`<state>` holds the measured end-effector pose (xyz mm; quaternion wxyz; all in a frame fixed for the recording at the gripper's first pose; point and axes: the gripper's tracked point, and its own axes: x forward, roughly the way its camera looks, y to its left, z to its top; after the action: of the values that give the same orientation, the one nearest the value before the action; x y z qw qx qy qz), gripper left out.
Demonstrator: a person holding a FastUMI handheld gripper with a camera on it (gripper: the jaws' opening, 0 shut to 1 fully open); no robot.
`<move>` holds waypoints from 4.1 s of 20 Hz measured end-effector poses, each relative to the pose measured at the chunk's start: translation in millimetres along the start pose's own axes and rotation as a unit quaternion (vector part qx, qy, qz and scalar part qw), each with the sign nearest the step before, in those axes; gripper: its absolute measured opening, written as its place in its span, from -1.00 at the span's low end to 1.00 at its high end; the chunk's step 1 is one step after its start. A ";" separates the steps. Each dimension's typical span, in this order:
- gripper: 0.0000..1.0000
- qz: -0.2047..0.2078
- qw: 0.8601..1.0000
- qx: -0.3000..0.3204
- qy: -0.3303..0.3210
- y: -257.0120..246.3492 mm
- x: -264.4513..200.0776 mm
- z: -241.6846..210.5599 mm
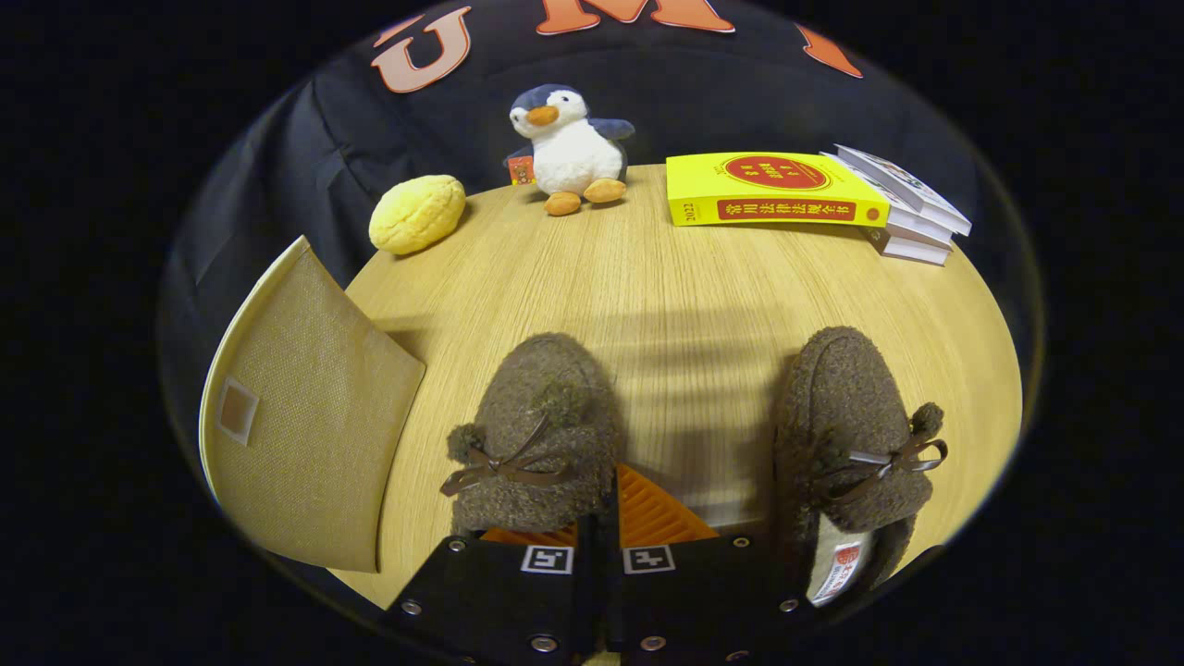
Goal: Open the storage box then place both shoes into the box .Put the left shoe in first, then the right shoe, with the right side of both shoes facing outward in a uniform manner.
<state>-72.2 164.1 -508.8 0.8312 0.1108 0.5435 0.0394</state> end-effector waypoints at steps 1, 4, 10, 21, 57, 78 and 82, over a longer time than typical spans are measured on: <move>-0.92 -0.003 1.000 0.003 -0.005 -2.0 -3.0 2.8; -0.94 0.009 0.999 0.028 -0.024 2.5 -16.6 15.9; -0.94 0.001 0.998 0.039 -0.055 2.3 -59.3 44.6; -0.94 0.020 0.996 0.021 -0.081 70.5 -141.9 108.3; -0.05 0.101 0.974 0.003 0.202 325.2 -23.7 -14.8; 0.98 0.033 0.998 -0.007 -0.044 -0.3 -132.4 59.2; 0.97 -0.039 0.999 0.007 -0.022 -81.9 -127.2 18.0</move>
<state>-111.9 58.2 -406.6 0.8431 0.0961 0.5291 0.0012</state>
